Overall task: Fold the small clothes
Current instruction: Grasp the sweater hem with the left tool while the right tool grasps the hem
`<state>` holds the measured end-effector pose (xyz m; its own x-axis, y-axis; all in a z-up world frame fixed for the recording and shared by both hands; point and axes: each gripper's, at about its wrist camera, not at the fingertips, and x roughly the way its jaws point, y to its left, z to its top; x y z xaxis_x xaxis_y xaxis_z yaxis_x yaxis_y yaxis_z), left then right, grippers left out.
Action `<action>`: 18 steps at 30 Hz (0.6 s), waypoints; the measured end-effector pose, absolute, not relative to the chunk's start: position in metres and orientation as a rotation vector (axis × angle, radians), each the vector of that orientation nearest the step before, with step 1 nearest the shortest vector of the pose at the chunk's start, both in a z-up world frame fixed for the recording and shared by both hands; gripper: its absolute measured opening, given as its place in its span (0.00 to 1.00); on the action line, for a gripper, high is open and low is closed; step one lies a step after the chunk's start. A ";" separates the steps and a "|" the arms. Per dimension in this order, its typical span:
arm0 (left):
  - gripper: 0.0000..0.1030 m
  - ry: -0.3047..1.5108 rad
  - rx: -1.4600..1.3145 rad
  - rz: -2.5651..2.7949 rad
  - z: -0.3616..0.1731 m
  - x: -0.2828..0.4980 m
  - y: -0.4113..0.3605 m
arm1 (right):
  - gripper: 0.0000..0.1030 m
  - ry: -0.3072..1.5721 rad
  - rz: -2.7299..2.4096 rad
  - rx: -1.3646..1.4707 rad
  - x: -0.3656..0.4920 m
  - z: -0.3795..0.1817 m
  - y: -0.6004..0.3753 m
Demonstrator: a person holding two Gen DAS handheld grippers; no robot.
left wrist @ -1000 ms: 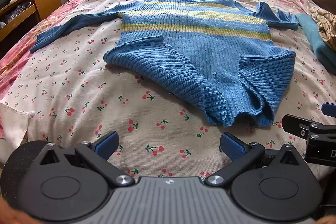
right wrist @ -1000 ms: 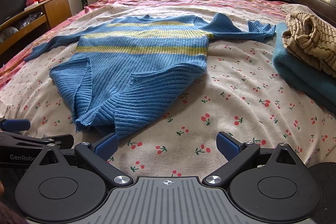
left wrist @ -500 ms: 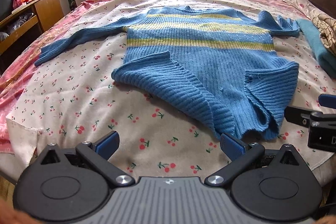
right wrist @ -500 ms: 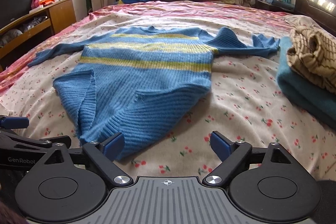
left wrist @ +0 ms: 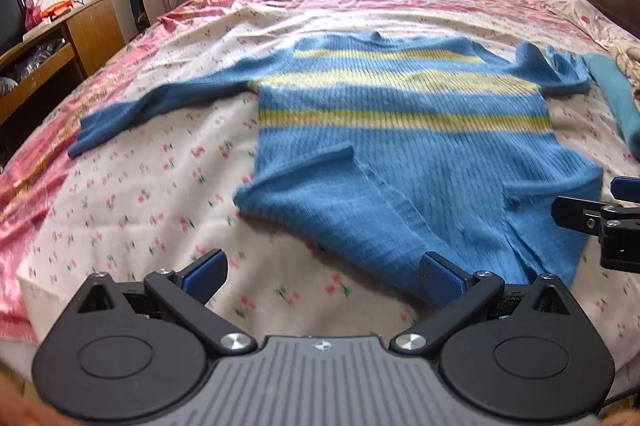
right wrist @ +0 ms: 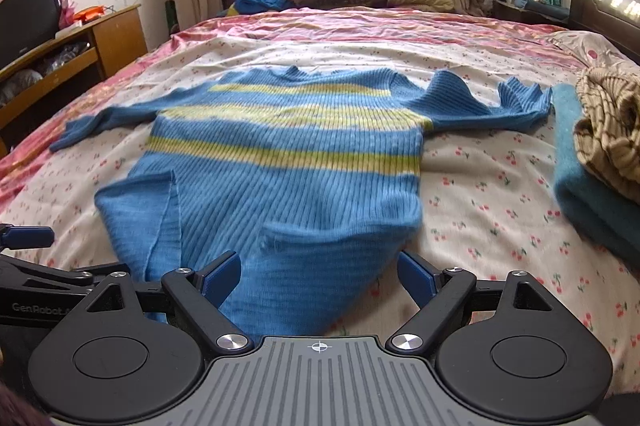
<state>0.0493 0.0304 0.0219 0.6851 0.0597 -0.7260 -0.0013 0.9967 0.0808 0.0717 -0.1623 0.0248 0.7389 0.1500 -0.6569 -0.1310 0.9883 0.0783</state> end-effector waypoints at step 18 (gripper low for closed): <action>0.90 0.776 0.153 -0.086 0.023 0.119 0.053 | 0.67 0.827 0.137 -0.025 0.097 0.005 -0.161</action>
